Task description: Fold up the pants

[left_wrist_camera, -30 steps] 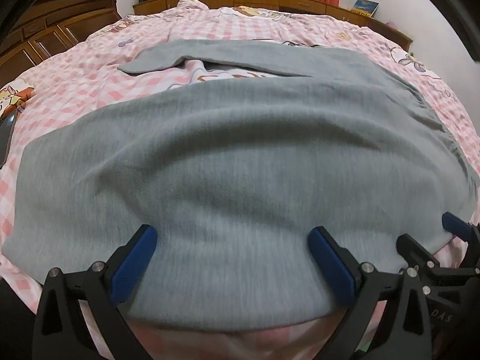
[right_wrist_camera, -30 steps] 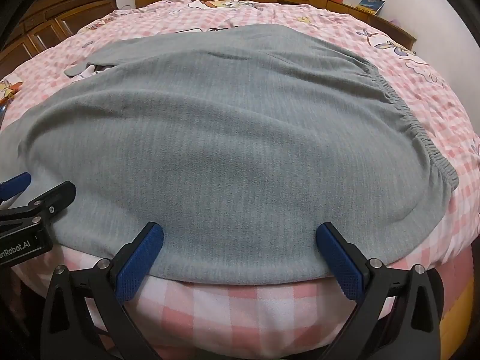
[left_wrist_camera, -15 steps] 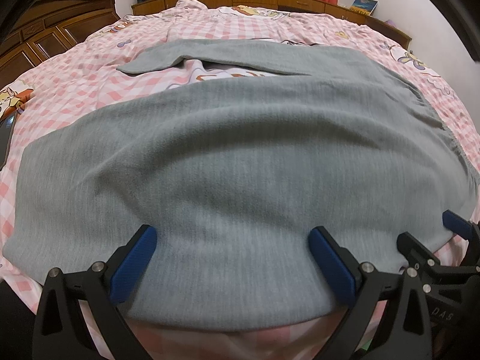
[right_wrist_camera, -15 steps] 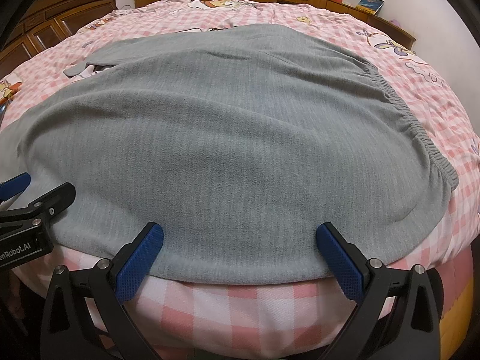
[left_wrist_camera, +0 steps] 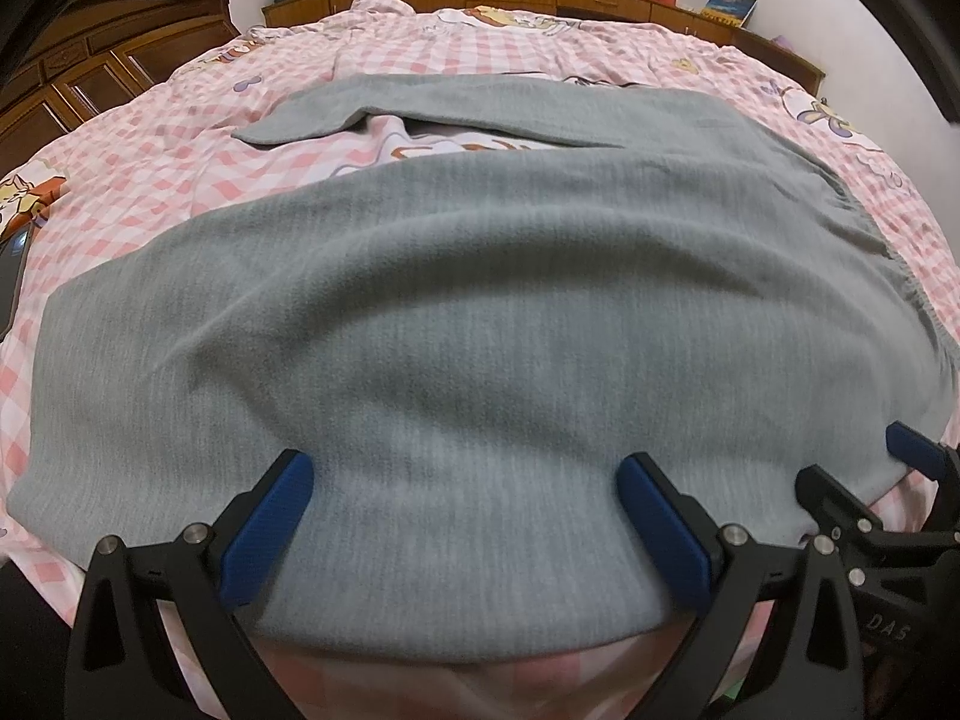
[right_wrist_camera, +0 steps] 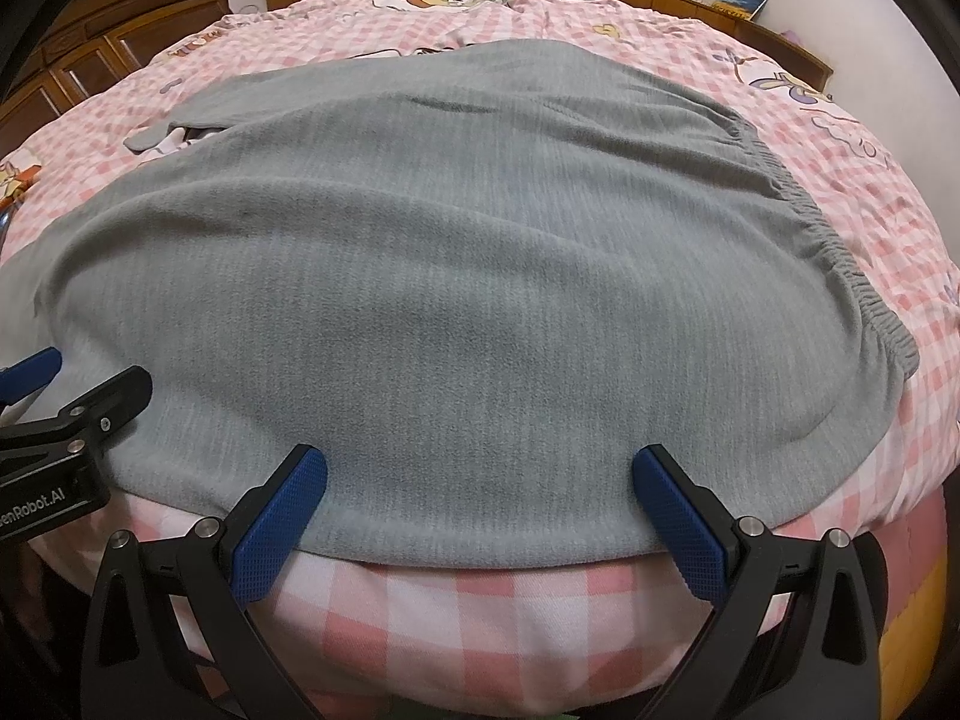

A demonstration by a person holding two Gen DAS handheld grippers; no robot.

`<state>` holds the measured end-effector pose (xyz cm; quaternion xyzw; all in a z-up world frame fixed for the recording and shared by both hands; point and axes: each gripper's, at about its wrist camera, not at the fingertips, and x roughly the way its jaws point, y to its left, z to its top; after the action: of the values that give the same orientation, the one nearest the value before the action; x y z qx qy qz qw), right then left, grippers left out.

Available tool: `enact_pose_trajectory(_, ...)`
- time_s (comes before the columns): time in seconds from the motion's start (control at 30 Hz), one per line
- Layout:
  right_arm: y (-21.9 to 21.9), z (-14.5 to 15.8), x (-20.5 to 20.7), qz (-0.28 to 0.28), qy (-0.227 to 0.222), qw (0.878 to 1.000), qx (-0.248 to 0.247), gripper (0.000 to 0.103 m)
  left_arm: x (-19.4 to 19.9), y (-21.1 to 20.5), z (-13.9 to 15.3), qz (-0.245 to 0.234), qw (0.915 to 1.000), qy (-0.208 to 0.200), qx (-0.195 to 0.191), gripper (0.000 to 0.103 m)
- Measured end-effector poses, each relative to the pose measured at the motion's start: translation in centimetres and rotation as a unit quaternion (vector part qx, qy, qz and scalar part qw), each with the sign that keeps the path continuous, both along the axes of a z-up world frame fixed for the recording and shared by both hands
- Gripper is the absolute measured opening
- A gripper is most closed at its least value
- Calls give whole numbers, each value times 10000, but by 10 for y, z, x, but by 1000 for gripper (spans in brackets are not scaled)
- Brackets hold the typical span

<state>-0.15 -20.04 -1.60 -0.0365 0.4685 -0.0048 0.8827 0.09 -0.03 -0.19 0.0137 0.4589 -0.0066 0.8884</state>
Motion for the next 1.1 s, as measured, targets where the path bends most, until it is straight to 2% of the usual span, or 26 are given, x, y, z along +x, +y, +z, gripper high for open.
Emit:
enact_pose_trajectory(0.43,-7,6,-3,302,149,9991,237,103,-1,1,5,-101,9999,9,-44,103)
enact_pose_trajectory(0.63,-34,24,0,386,183,9966,710,91,1,5,20,-264,9994,123,-192,102)
enact_pose_trajectory(0.9,-107,51,7,-389,-101,9978,520,89,3,6,35,-298,9994,5,-171,102)
enact_pose_trajectory(1.1,-176,69,7,-1251,-234,9917,208,89,5,-3,33,-406,9991,45,-134,102)
